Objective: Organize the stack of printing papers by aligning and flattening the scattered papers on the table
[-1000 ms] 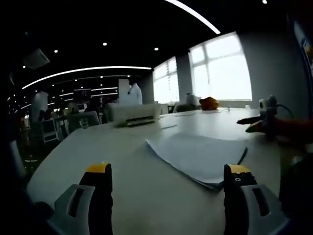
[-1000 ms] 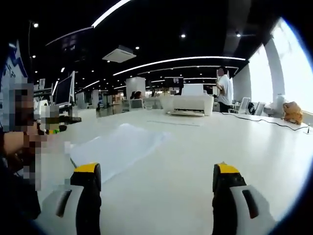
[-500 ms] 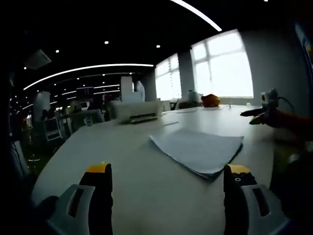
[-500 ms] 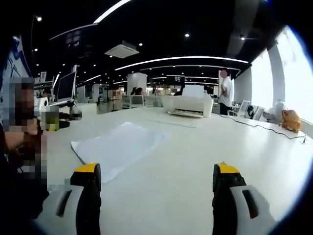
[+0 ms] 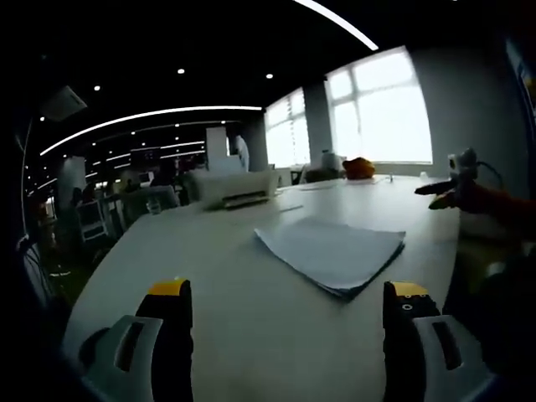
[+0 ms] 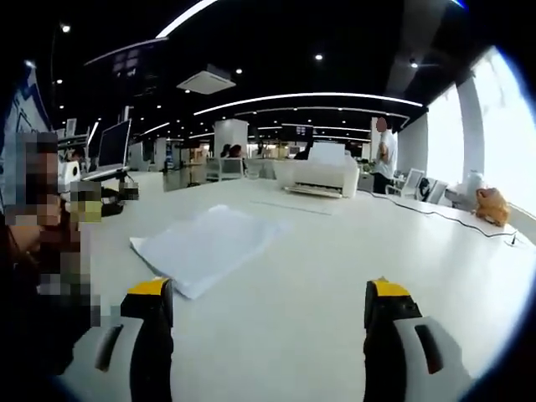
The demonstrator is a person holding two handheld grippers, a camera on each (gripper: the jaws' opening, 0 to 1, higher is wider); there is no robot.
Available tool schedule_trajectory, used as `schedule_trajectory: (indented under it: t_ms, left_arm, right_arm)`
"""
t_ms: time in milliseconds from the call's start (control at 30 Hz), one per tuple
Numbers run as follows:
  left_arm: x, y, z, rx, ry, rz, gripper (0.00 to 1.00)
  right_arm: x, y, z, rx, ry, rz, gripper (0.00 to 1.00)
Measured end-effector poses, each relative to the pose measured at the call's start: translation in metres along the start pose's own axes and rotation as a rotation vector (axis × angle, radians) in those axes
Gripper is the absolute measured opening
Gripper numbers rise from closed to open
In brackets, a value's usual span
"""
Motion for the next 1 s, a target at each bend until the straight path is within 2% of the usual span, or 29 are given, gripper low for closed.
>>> schedule_trajectory:
  t_ms: [433, 667, 767, 1000]
  left_arm:
    - [-0.008, 0.027, -0.010, 0.033, 0.017, 0.007, 0.97]
    - [-0.012, 0.041, -0.009, 0.035, 0.010, 0.011, 0.97]
    - [-0.015, 0.046, -0.007, 0.028, 0.024, -0.004, 0.97]
    - [-0.018, 0.052, -0.007, 0.036, 0.027, -0.010, 0.97]
  right_arm:
    - [0.015, 0.025, -0.001, 0.002, -0.005, 0.012, 0.90]
    - [0.021, 0.034, -0.003, 0.018, 0.004, 0.011, 0.90]
    - [0.025, 0.040, -0.002, 0.001, -0.019, 0.023, 0.90]
    - [0.031, 0.046, -0.007, 0.010, -0.031, 0.029, 0.90]
Point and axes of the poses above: the point that each gripper's makers call its tool centre point, and the gripper's own axes: y roughly backward along the fingers, x roughly to its left, z roughly out of its top, the point moved 5 cm from there along y, roughly backward along the fingers, and after that the axes turned 5 degrees about x, right-handed, at the moved point
